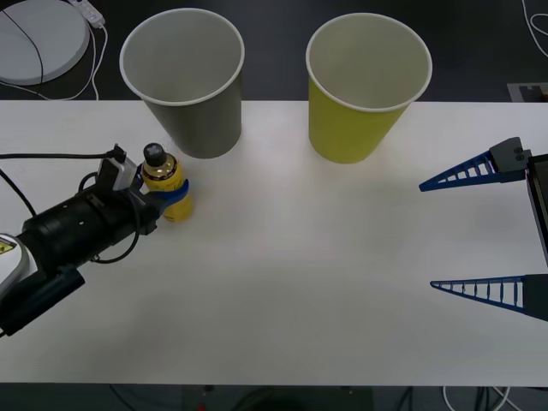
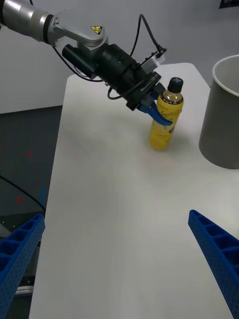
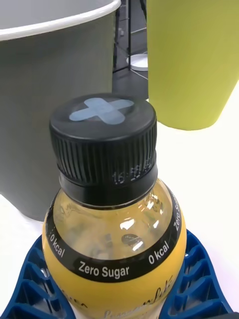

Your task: Put the can into the green bin and the plastic bottle into the gray bin

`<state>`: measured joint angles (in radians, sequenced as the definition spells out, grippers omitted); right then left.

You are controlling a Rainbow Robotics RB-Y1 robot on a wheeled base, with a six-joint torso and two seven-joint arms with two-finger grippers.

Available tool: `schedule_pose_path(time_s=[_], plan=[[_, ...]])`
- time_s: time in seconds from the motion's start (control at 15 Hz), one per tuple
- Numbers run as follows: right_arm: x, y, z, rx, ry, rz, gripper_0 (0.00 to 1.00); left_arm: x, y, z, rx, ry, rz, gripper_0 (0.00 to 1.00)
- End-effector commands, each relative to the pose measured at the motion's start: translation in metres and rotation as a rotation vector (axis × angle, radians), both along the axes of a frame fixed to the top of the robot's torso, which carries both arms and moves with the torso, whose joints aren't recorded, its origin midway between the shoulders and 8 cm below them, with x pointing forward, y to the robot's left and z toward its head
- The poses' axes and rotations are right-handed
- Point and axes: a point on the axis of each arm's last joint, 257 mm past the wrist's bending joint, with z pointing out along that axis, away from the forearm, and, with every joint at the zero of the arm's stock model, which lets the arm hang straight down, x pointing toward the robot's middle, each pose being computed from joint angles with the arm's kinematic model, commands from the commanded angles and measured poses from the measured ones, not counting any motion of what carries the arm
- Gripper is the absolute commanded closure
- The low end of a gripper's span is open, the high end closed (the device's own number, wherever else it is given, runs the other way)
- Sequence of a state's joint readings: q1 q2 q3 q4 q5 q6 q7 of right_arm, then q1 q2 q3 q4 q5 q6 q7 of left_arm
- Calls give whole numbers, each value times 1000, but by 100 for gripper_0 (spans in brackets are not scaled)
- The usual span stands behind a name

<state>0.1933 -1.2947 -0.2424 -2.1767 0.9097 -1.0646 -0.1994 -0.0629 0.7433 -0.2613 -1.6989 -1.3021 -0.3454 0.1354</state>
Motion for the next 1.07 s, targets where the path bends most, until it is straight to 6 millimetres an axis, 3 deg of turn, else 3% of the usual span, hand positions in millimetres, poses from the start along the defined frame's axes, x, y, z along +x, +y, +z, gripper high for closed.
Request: schedule_pose_path(time_s=[0.07, 1.07], plan=[[0, 0, 0, 0, 0, 0, 0, -5, 4, 5, -6, 2, -1, 100], [0, 0, 0, 0, 0, 0, 0, -21, 19, 40, -67, 59, -1, 100]])
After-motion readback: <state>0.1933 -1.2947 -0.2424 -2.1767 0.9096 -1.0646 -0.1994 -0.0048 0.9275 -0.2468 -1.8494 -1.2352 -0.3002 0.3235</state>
